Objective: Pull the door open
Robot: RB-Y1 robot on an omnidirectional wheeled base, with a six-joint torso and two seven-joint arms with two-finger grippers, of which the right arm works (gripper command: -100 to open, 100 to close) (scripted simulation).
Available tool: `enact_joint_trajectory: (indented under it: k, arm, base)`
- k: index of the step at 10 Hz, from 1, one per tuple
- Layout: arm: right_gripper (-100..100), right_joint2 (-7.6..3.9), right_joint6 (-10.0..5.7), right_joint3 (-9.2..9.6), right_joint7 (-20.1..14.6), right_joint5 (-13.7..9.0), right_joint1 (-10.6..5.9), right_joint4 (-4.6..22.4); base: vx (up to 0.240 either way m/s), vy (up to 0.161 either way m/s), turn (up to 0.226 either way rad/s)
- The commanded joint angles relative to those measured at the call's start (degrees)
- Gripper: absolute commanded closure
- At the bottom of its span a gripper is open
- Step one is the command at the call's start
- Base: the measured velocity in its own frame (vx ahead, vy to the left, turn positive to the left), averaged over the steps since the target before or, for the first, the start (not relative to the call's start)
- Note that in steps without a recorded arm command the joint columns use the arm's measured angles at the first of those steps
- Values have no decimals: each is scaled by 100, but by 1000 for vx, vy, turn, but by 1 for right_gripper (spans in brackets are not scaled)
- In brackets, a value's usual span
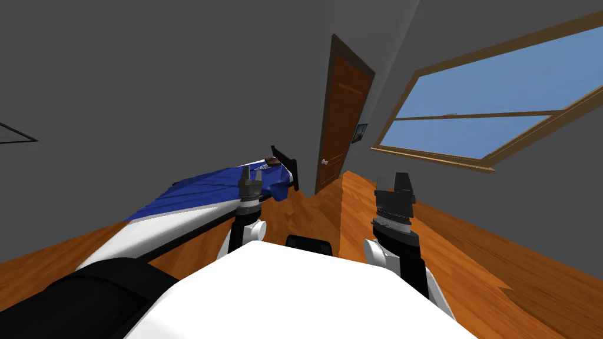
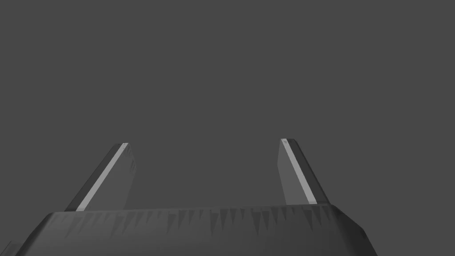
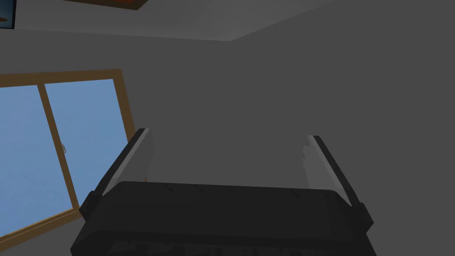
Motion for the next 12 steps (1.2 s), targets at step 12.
enact_joint_trajectory:
  k: [12]
  arm:
    - [-100, -360, -290, 276, 858, 357, -621, 1441]
  base:
    - [97, -64, -16]
